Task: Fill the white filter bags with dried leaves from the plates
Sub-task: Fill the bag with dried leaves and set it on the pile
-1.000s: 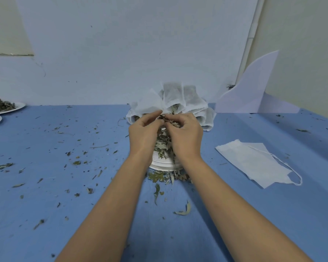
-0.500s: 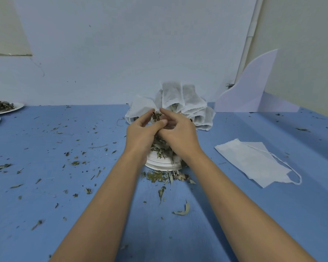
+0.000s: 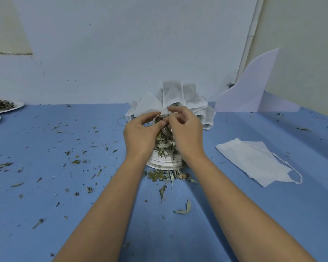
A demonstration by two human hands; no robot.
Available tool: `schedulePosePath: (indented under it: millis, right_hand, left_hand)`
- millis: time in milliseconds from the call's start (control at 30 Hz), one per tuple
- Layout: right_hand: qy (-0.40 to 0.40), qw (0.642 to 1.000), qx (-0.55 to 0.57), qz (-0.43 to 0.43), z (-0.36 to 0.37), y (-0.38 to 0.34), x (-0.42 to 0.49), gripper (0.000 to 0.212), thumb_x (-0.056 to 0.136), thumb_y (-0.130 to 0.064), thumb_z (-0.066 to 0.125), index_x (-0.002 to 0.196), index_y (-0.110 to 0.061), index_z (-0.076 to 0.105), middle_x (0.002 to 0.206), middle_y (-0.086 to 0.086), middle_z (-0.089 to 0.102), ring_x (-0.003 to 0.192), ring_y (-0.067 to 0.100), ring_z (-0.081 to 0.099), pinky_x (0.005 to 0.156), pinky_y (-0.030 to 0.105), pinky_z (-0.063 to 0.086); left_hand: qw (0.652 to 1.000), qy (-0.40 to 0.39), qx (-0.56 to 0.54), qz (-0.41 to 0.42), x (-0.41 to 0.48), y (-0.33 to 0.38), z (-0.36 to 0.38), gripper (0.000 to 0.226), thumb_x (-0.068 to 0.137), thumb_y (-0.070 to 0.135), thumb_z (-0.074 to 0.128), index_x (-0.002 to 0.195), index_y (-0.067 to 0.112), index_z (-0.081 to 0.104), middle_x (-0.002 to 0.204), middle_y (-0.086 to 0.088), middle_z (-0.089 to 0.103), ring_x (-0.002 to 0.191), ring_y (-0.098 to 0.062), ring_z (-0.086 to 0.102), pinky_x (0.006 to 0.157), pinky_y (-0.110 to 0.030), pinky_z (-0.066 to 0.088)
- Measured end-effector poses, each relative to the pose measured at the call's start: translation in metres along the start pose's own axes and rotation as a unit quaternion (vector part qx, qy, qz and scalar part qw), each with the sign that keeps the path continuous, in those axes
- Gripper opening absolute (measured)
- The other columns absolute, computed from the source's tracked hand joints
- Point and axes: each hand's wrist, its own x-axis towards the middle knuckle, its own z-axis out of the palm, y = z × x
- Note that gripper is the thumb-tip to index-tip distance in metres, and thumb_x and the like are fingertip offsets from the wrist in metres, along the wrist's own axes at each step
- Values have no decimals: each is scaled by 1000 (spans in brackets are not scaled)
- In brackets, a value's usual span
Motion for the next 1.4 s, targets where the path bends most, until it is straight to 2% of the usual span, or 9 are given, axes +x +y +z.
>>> schedulePosePath:
  millis: [100, 333, 533, 633, 833, 967, 1133, 1300, 1400]
  right_hand:
    - [66, 995, -59, -47, -5, 2, 8, 19, 87, -14, 63, 104, -22, 67, 95, -5, 53, 69, 3, 51, 70, 19, 48]
    - [-11, 982, -158, -105, -10, 6, 11, 15, 86, -15, 67, 98, -13, 75, 92, -7, 69, 87, 6, 65, 82, 25, 53]
    - [-10, 941, -274, -198, -7, 6, 9, 14, 91, -14, 59, 97, -9, 71, 91, 2, 69, 85, 17, 60, 75, 27, 44]
    - [-12, 924, -306, -230, -1, 4, 5, 11, 92, -12, 54, 93, -7, 64, 91, 4, 62, 88, 19, 54, 72, 27, 38]
    - [-37, 955, -234, -177, 6, 2, 6, 7, 92, -16, 54, 90, -14, 60, 91, -4, 58, 82, 12, 54, 70, 31, 45]
    - [-14, 975, -186, -122, 4, 3, 9, 7, 91, -13, 57, 91, -11, 63, 92, -1, 62, 83, 14, 57, 73, 31, 47]
    - [23, 995, -97, -24, -2, 0, 15, 7, 89, -11, 60, 86, -15, 66, 84, -1, 66, 82, 14, 62, 77, 32, 51]
    - [32, 997, -19, 62, -5, 2, 20, 20, 89, -10, 61, 73, -23, 61, 77, -3, 63, 86, 27, 66, 81, 48, 54]
    - [16, 997, -5, 78, -4, 2, 20, 22, 89, -11, 61, 73, -25, 61, 81, 3, 66, 87, 27, 66, 81, 49, 55]
  left_hand:
    - [1000, 2, 16, 17, 0, 2, 1, 24, 72, 19, 80, 88, 34, 71, 95, 16, 69, 99, 1, 62, 89, -16, 49]
    - [999, -33, 26, 30, 0, 4, -2, 25, 72, 14, 80, 85, 33, 71, 93, 16, 69, 97, -2, 62, 91, -26, 51]
    - [997, 19, 63, 51, 1, 4, 0, 19, 73, 17, 78, 79, 28, 65, 78, 17, 64, 80, 5, 59, 67, -2, 42]
    - [990, 60, 97, 79, 0, 4, 4, 20, 78, 14, 71, 76, 28, 58, 77, 14, 60, 73, 7, 54, 63, 0, 35]
    - [984, 98, 126, 78, 17, 3, 9, 28, 73, -2, 56, 70, 24, 46, 72, 9, 50, 63, -4, 44, 55, -13, 35]
    - [985, 25, 133, 106, 17, 4, 11, 30, 75, -5, 55, 69, 21, 42, 69, 6, 44, 60, -7, 38, 53, -17, 32]
    - [990, -97, 77, 73, 11, 7, 3, 14, 83, 12, 62, 84, 21, 51, 76, 6, 55, 53, 5, 48, 48, -7, 38]
    - [967, -176, 147, 114, 9, 5, -2, 36, 75, 1, 65, 103, 20, 50, 111, -1, 52, 92, -7, 54, 81, -23, 49]
    - [968, -149, 155, 131, 10, 2, 0, 41, 71, 7, 77, 96, 22, 49, 105, 1, 51, 85, -3, 49, 76, -16, 47]
